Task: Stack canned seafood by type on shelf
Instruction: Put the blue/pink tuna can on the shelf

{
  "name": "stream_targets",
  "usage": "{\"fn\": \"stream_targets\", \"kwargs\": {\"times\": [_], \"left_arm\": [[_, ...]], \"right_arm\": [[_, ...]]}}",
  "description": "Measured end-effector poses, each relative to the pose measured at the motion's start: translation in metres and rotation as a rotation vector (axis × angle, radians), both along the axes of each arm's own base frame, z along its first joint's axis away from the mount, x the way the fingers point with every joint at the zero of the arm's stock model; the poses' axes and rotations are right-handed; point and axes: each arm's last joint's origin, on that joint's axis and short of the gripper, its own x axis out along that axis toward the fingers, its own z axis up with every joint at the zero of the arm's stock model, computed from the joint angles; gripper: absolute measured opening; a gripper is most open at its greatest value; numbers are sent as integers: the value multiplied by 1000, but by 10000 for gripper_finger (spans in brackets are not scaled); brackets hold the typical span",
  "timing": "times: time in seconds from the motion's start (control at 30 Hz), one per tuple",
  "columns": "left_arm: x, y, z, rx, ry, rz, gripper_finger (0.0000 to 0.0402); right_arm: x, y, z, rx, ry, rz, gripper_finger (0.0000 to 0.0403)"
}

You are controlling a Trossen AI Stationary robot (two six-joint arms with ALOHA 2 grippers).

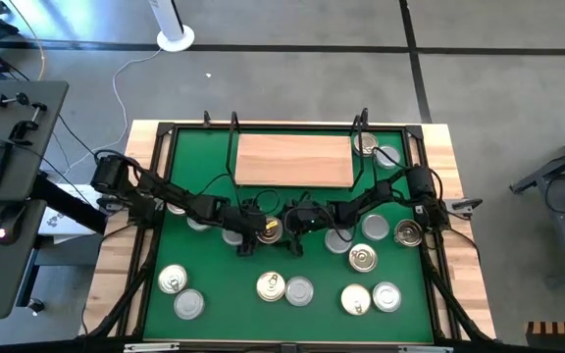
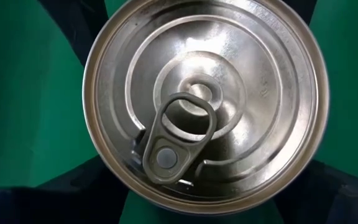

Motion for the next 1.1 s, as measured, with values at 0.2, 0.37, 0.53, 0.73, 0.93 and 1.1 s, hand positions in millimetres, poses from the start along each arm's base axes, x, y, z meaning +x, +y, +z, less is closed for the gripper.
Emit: {"fn": "stream_targets", "kwargs": {"times": [0.2, 0.37, 0.53, 0.73, 0.93, 1.1], "left_arm": [[-3, 0, 2, 6, 20, 5, 310], [-10, 3, 15, 28, 38, 43, 308], [-22, 4, 34, 49, 48, 72, 308], [-42, 7, 54, 106, 79, 173, 308], [-55, -4, 78, 202, -38, 260, 309], [-70, -17, 100, 219, -165, 323, 310]], "right_arm": [[0, 4, 0, -19, 15, -30, 357], [-2, 11, -1, -54, 24, -84, 356], [-5, 19, -3, -67, 70, -85, 356], [-15, 26, 19, -120, 122, -109, 352], [-23, 23, 66, -147, 50, -150, 352], [-17, -10, 86, -128, -6, -236, 352]]}}
